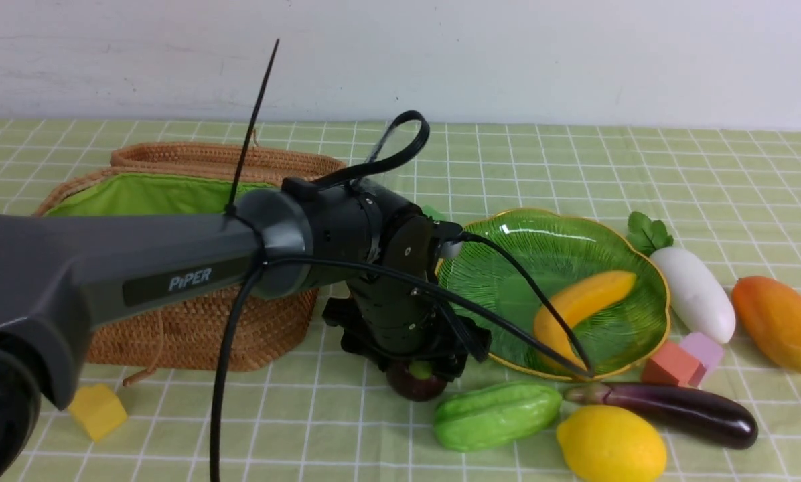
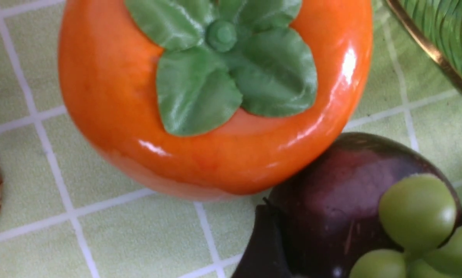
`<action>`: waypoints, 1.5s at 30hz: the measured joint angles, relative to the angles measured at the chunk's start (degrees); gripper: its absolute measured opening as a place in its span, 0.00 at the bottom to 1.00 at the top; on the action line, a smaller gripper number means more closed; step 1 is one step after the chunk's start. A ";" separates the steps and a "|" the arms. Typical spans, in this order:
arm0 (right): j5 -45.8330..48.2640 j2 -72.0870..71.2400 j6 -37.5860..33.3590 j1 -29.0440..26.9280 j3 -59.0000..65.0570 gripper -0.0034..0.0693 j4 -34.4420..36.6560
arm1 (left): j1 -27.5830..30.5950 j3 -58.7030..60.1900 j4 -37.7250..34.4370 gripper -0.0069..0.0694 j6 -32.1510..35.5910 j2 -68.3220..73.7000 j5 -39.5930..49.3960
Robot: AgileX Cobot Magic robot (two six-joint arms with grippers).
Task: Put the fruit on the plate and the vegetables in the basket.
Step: Grab a mangosteen with your left arm and put it on the plate on the right
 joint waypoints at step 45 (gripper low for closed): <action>-0.61 0.00 5.79 0.00 0.00 0.27 -16.96 | -5.09 -4.81 -7.28 0.81 26.82 2.72 -27.64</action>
